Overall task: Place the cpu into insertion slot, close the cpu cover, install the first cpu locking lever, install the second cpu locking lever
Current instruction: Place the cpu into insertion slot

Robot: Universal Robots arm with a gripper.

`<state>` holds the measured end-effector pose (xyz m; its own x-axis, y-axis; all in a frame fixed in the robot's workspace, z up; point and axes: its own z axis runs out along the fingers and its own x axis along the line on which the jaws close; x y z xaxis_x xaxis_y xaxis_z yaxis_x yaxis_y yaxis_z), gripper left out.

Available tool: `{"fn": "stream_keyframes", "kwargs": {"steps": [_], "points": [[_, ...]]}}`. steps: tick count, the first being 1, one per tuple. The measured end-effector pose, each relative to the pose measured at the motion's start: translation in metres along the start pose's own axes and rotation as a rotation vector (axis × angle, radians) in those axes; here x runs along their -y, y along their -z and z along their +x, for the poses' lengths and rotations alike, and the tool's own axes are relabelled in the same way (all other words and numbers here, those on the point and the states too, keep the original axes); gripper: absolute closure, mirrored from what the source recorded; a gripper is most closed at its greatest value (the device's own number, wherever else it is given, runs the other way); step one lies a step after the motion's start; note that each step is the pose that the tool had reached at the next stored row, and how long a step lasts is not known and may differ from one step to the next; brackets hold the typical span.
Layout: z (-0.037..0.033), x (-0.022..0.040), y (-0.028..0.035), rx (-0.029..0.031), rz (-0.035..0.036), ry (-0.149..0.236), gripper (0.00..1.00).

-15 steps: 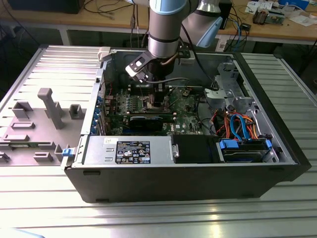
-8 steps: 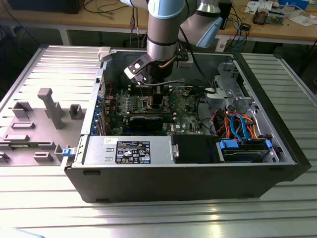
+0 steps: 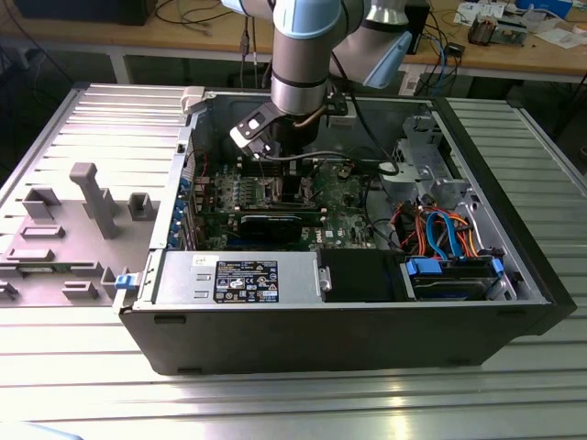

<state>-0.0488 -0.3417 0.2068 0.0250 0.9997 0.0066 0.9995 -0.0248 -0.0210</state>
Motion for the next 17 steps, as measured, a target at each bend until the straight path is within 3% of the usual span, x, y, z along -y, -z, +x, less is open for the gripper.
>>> {"fn": "stream_keyframes", "kwargs": {"steps": [17], "points": [[0.0023,0.001,-0.0047,0.0001,0.0001,0.0,0.45]]}}
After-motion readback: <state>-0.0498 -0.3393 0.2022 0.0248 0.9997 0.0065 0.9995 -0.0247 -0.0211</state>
